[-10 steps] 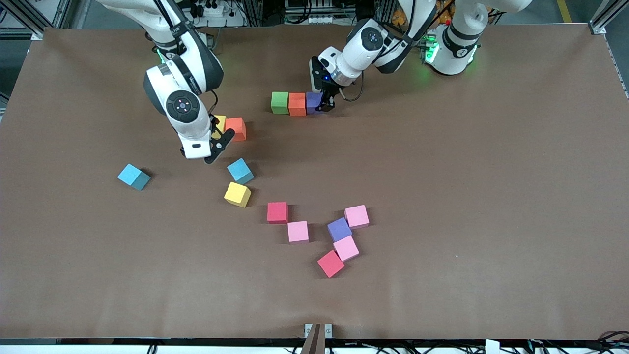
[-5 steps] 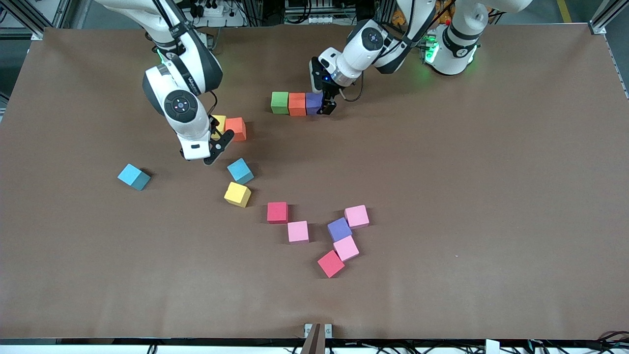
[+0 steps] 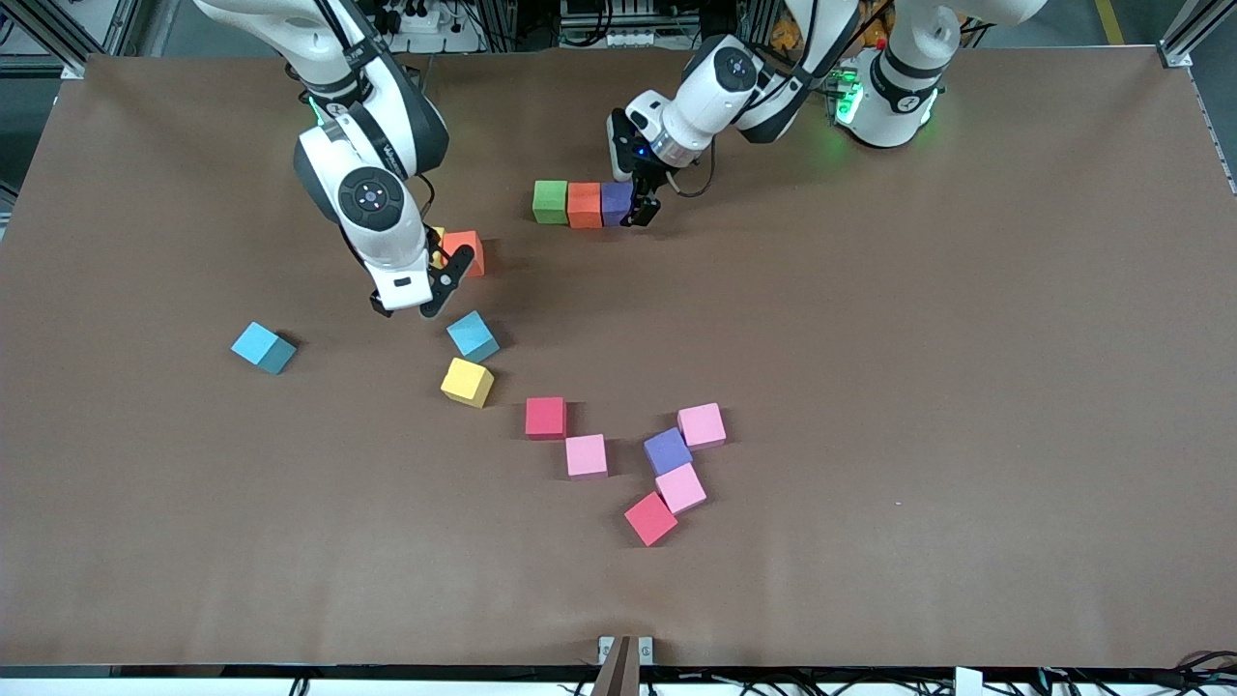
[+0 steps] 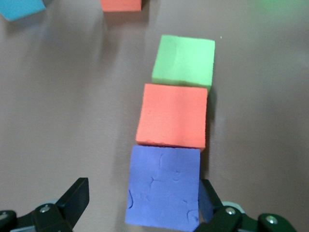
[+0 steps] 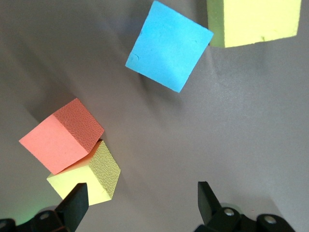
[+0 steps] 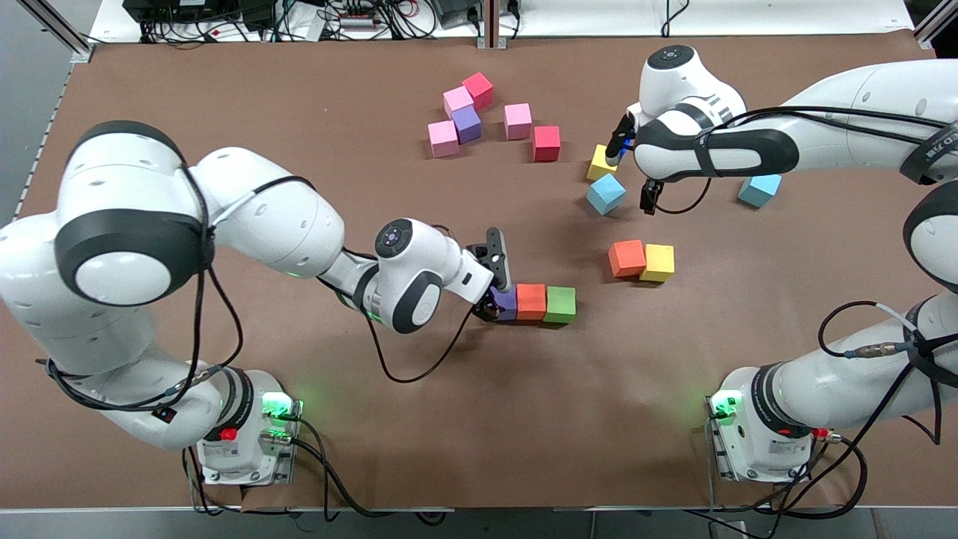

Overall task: Form number 2 with 11 blocks
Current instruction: 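Grasp the orange cube with the right gripper while the left gripper reaches pink cubes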

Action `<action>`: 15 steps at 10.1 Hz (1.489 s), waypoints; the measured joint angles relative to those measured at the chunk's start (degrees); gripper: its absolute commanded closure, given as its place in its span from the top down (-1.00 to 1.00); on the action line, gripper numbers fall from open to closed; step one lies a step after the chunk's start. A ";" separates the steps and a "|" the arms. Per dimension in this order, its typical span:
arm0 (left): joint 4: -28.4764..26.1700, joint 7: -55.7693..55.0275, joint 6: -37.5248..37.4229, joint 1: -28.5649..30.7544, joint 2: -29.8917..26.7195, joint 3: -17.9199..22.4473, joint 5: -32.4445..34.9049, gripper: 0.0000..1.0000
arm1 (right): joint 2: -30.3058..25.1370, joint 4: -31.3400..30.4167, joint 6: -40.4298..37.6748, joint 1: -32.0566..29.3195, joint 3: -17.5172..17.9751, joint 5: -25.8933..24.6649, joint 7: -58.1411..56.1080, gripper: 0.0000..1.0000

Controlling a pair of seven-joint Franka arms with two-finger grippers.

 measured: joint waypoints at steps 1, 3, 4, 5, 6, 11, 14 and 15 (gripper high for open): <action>-1.04 0.02 -0.38 0.30 -2.37 -0.01 0.00 1.00 | 0.00 -0.12 0.94 0.37 0.05 0.01 -1.67 1.00; -2.49 -0.24 -6.85 1.69 -9.32 0.01 -0.02 1.00 | 0.00 -1.15 4.24 1.87 0.11 0.03 -6.70 1.00; -2.49 -0.76 -13.97 3.34 -14.44 0.06 -0.09 1.00 | 0.01 -1.77 5.20 3.01 0.14 0.03 -9.58 1.00; -2.47 -0.99 -20.42 5.71 -19.14 0.17 -0.20 1.00 | 0.01 -2.13 5.45 4.39 0.23 0.03 -11.83 1.00; -2.39 -1.18 -26.13 9.05 -23.27 0.35 -0.30 1.00 | 0.00 -2.52 5.52 5.65 0.77 0.03 -13.73 1.00; 1.97 4.20 -32.84 31.15 -22.30 0.79 0.00 1.00 | -1.96 -8.09 10.61 9.23 6.03 0.04 -15.36 1.00; 10.79 6.01 -32.73 35.75 -10.74 1.49 4.31 1.00 | -3.15 -12.70 16.09 9.60 5.87 0.03 -20.61 1.00; 14.13 6.03 -32.69 35.71 -6.72 2.72 6.93 1.00 | -3.48 -14.00 17.49 9.58 5.73 0.03 -21.74 1.00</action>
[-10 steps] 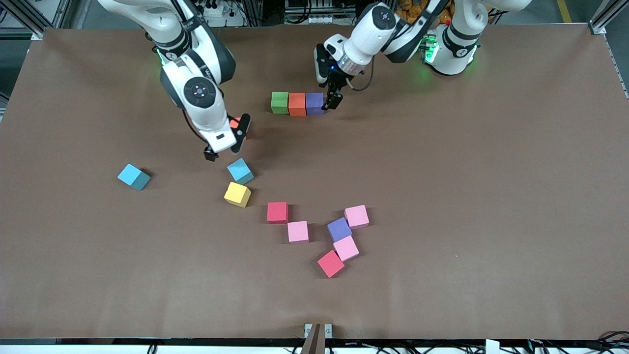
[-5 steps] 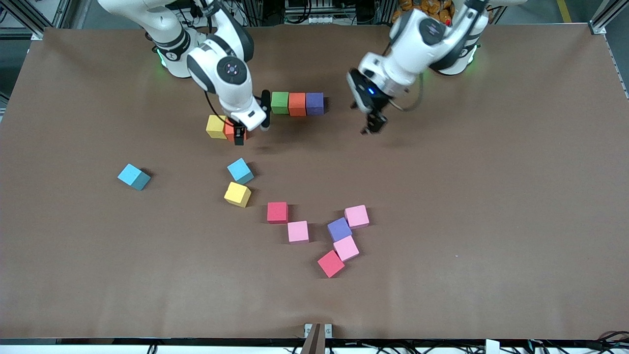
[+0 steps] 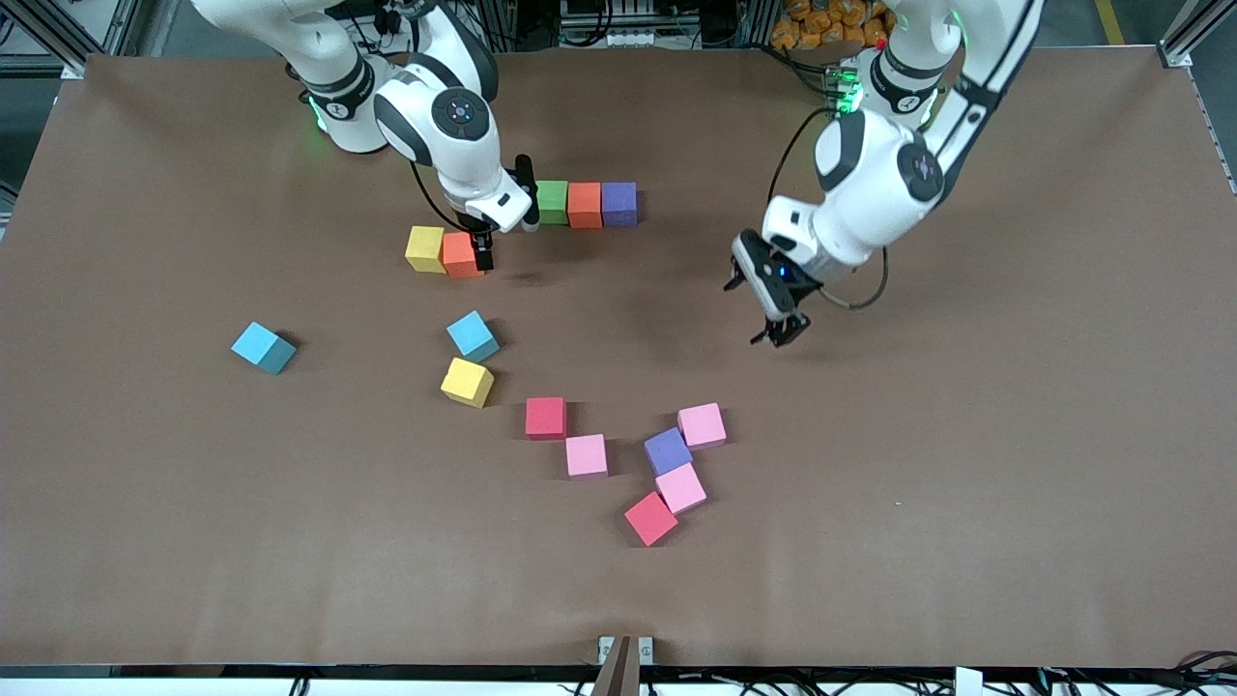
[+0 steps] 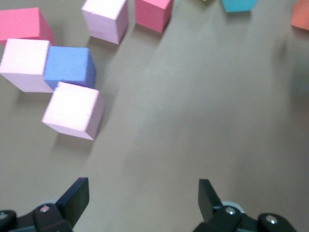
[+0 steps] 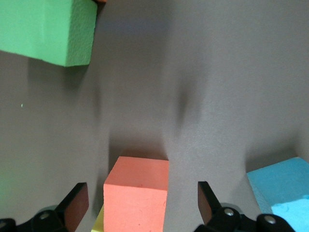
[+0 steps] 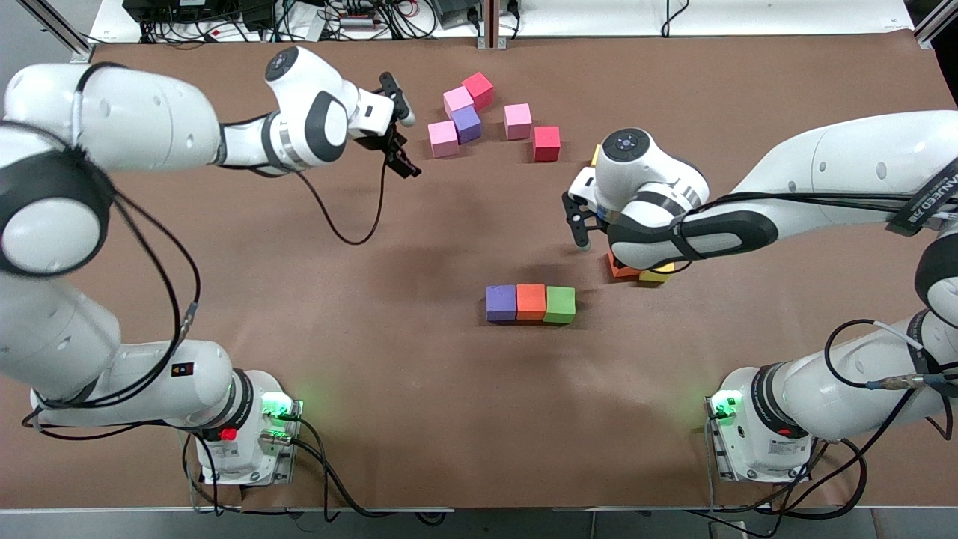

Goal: Form number 2 with 11 blocks

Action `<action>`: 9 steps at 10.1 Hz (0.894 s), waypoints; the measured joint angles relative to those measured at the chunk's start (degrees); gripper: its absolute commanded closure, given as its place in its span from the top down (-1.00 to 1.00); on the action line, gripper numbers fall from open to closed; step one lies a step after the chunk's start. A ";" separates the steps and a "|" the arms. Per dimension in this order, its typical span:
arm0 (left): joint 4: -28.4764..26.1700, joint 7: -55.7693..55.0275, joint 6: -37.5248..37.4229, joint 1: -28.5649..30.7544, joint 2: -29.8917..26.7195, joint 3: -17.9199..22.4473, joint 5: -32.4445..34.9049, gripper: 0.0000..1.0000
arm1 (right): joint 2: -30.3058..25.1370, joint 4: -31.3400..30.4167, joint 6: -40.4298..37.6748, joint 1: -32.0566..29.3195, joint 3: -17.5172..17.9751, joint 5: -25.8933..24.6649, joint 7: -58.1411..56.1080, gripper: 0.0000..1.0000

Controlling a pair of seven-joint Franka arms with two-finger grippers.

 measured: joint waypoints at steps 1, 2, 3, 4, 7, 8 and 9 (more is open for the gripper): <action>3.75 0.00 0.02 -0.01 4.19 1.29 3.23 1.00 | -0.23 -1.07 1.47 -0.01 -0.12 0.00 -0.33 1.00; 7.72 0.00 0.06 0.00 8.25 2.56 5.50 1.00 | -0.34 -2.51 3.62 -0.02 -0.39 0.00 -0.41 1.00; 11.16 0.00 0.07 -0.13 11.37 3.47 6.45 1.00 | -0.42 -4.10 5.99 -0.05 -1.09 0.00 -0.73 1.00; 14.43 0.01 0.07 -0.71 14.04 4.36 7.62 1.00 | -0.46 -5.54 8.20 -0.10 -2.20 0.00 -1.75 1.00; 23.38 0.01 0.90 -7.98 21.04 10.53 9.05 1.00 | -0.53 -6.81 9.91 -0.29 -4.44 0.00 -3.68 1.00; 25.43 0.01 2.03 -11.11 23.00 13.10 9.05 1.00 | -0.54 -6.91 9.92 -0.32 -4.59 0.00 -3.69 1.00; 27.04 0.01 2.87 -13.15 24.61 14.61 9.06 1.00 | -0.54 -7.13 9.92 -0.37 -4.80 0.00 -3.69 1.00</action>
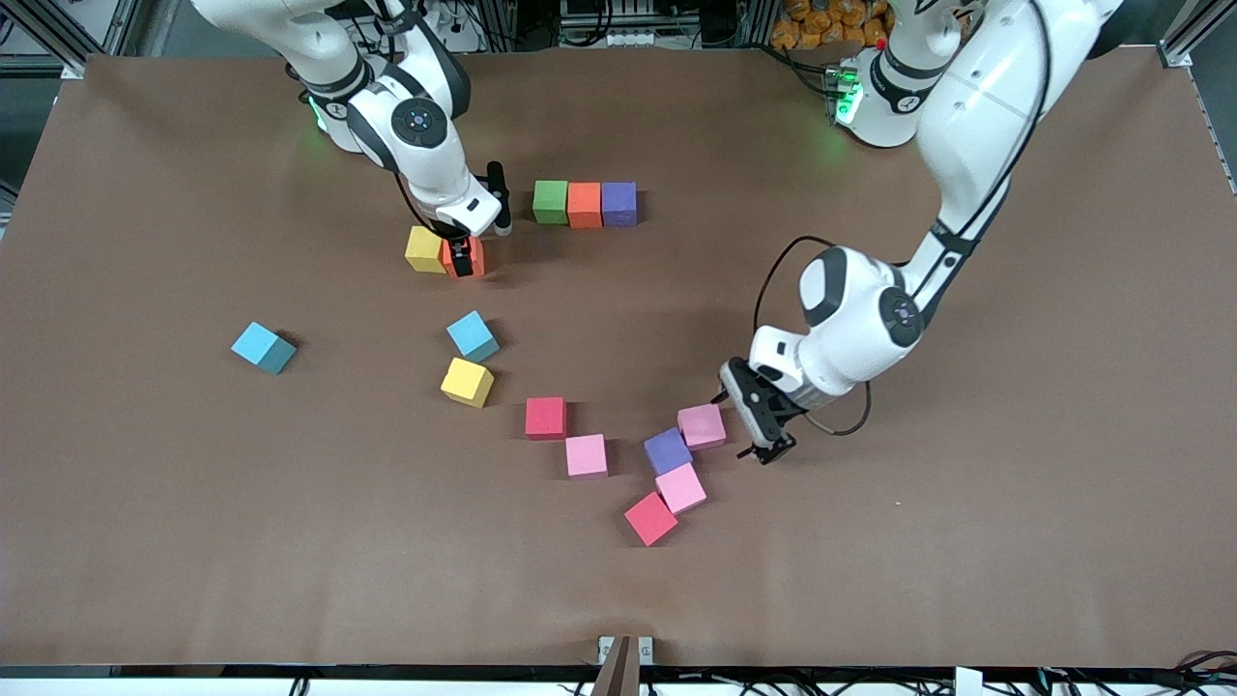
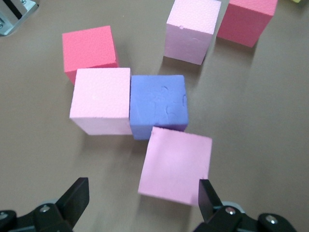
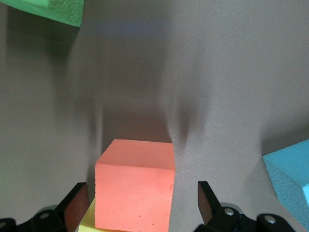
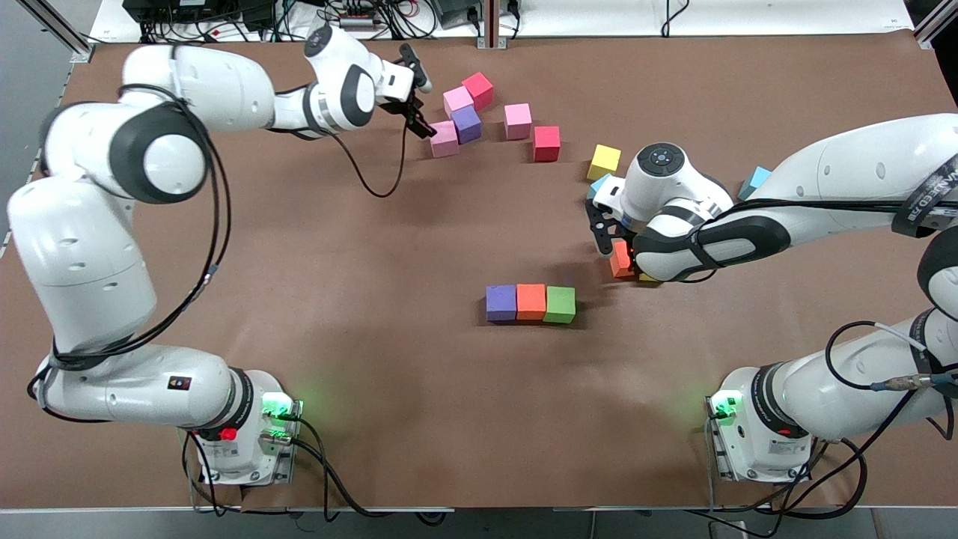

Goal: Form number 2 with 11 blocks

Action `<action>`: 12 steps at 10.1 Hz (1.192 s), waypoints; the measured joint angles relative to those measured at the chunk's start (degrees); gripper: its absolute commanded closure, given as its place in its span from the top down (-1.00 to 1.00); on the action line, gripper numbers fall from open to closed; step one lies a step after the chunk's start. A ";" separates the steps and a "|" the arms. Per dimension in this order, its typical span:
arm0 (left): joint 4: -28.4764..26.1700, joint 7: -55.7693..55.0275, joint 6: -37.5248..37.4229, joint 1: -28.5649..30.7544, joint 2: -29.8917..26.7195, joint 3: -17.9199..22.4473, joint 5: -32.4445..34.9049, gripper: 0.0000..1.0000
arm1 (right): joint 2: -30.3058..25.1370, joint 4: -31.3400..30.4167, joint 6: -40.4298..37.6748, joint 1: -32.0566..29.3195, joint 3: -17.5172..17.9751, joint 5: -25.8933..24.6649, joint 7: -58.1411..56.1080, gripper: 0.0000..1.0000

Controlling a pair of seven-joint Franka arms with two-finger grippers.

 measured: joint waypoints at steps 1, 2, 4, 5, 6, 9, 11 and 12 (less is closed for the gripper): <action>0.96 0.00 0.20 -0.83 1.09 0.48 0.00 1.00 | 0.00 -0.27 0.01 -0.03 -0.15 0.00 0.00 1.00; 1.35 0.00 0.59 -0.99 1.82 0.65 0.00 1.00 | 0.00 -0.55 0.01 -0.04 -0.19 0.00 0.00 1.00; 1.46 -0.01 2.92 -1.35 3.03 0.67 0.00 1.00 | 0.00 -0.99 0.01 -0.05 -0.20 0.00 0.00 1.00; 1.46 -0.16 3.69 -1.67 3.40 0.67 0.00 1.00 | 0.00 -1.14 0.20 -0.05 -0.19 0.00 0.00 1.00; 1.51 -0.53 4.26 -1.89 3.50 0.67 0.00 1.00 | 0.01 -1.35 0.86 -0.04 -0.18 0.00 0.00 1.00; 2.68 -0.86 4.10 -1.76 3.39 0.72 0.00 1.00 | 0.89 -2.19 4.11 0.03 -0.15 0.00 0.00 1.00; 3.16 -0.91 2.14 -1.33 2.86 0.77 0.00 1.00 | 1.43 -2.24 4.59 0.06 -0.14 0.00 0.00 1.00; 3.24 -1.38 1.05 -1.47 2.44 0.72 0.00 1.00 | 1.52 -2.24 4.69 0.06 -0.13 0.00 0.00 1.00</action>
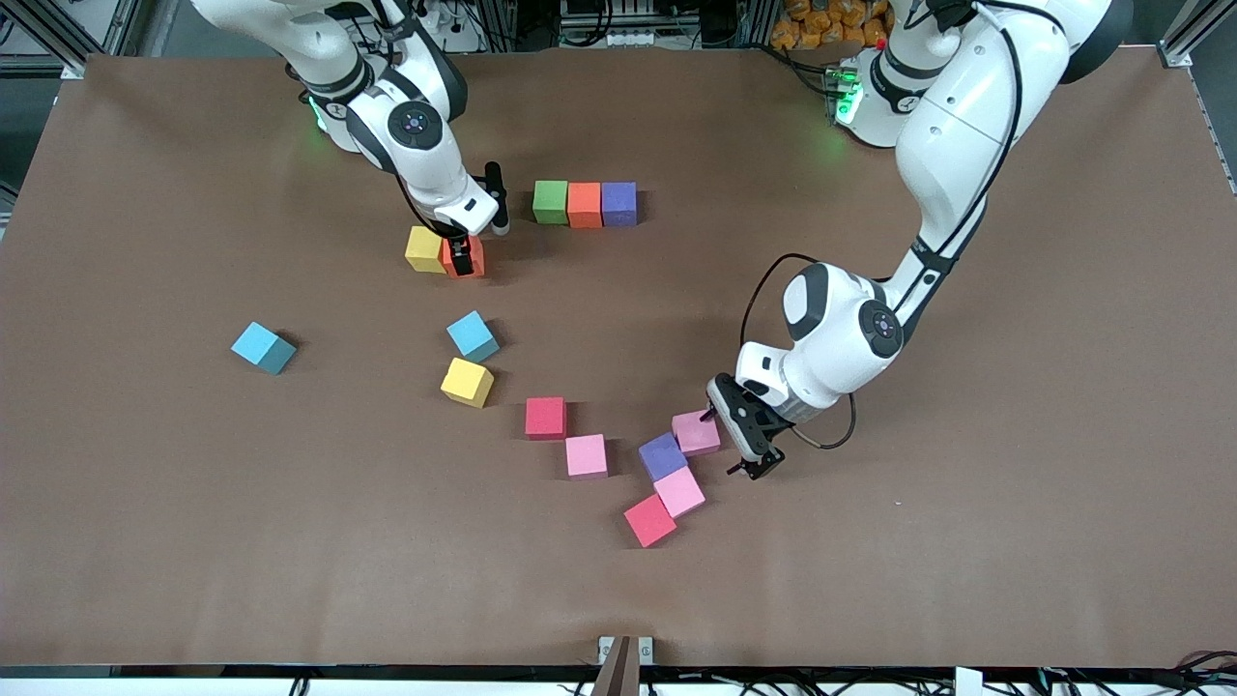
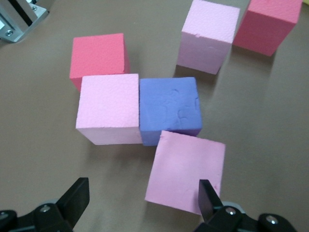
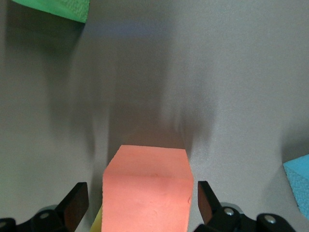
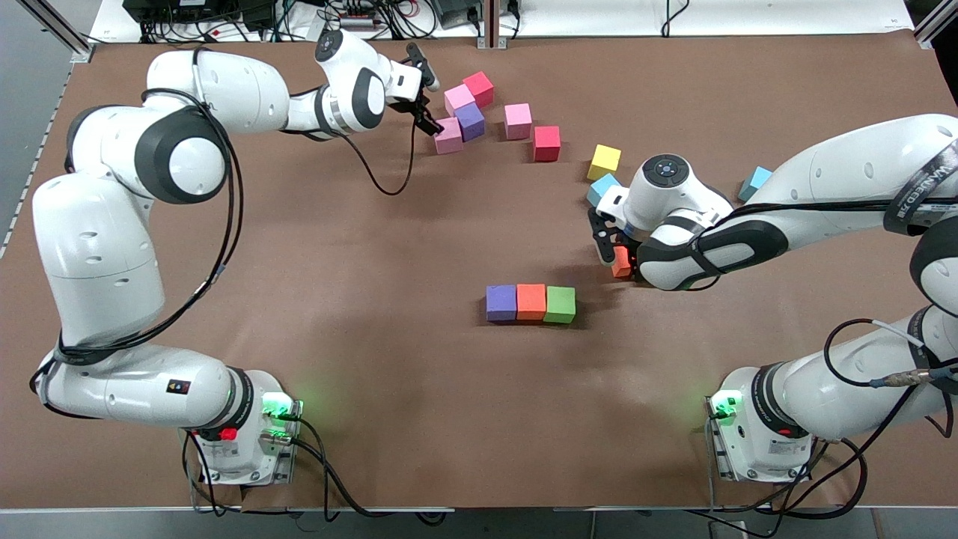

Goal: Form number 2 with 11 blocks

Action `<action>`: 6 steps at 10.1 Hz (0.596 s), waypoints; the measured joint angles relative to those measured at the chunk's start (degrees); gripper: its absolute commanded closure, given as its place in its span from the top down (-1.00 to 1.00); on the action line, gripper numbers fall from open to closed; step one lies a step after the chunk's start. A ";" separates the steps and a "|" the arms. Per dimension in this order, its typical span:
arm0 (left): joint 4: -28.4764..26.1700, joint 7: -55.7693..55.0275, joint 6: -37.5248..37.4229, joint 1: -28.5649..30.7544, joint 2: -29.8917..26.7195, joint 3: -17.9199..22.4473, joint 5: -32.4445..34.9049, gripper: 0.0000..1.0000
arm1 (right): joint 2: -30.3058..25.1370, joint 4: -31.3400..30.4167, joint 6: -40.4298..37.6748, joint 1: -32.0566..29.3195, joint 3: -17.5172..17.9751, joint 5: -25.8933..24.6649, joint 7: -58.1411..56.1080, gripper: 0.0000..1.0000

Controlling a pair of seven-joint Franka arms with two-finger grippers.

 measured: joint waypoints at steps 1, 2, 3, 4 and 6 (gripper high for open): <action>0.02 -1.17 -1.02 -0.39 -0.37 -0.07 0.00 1.00 | 0.06 0.00 0.06 0.02 0.03 0.00 0.00 1.00; 0.05 -3.11 -3.20 -0.71 -0.96 -0.09 0.01 1.00 | 0.09 0.00 0.09 0.07 0.10 0.00 0.00 1.00; 0.13 -5.42 -6.04 -0.99 -1.83 -0.05 0.15 1.00 | 0.09 0.00 0.12 0.16 0.17 0.00 0.00 1.00; 0.33 -7.51 -9.01 -1.42 -3.02 0.26 0.76 1.00 | 0.10 0.00 0.13 0.19 0.26 0.00 0.00 1.00; 3.10 -14.87 -17.95 -3.60 -4.92 2.66 7.09 1.00 | 0.11 0.00 0.13 0.20 0.40 0.00 -0.05 -0.53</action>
